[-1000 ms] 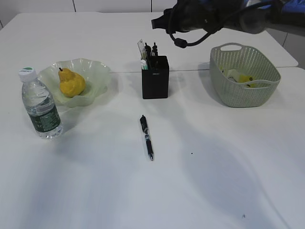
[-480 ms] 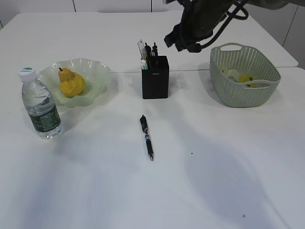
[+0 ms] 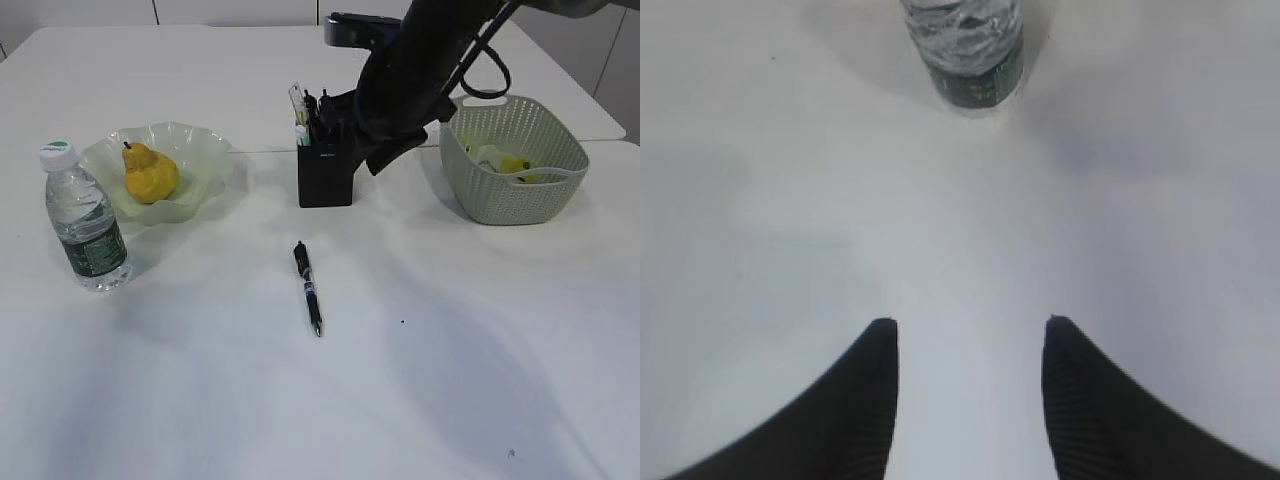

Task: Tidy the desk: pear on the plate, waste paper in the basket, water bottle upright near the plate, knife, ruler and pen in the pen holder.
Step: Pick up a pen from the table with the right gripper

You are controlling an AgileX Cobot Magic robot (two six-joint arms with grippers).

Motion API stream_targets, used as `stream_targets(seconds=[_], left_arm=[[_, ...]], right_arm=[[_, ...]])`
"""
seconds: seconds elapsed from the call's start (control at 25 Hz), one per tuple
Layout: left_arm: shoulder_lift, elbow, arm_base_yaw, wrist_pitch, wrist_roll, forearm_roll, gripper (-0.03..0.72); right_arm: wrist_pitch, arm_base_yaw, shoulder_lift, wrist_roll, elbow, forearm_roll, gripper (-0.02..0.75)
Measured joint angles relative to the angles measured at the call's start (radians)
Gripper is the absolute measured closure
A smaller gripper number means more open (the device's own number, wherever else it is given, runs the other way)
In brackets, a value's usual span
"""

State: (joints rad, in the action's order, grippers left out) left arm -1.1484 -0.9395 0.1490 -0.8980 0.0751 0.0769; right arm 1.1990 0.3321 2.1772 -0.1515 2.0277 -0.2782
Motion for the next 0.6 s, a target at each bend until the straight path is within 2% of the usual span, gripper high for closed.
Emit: stream_targets(seconds=[0.16,0.4,0.6], left_arm=[[0.0,0.0,0.0,-0.042,0.0,0.0,0.358],[0.0,0.0,0.0,-0.057,0.0,0.0,0.358],[0.0,0.0,0.0,-0.058,0.0,0.0,0.358]], right_arm=[[0.025,0.0,0.0,0.103,0.0,-0.055,0.404],[0.025,0.009,0.004,0.23,0.001,-0.063,0.403],[0.025,0.081,0.049,0.27,0.001,-0.03,0.403]])
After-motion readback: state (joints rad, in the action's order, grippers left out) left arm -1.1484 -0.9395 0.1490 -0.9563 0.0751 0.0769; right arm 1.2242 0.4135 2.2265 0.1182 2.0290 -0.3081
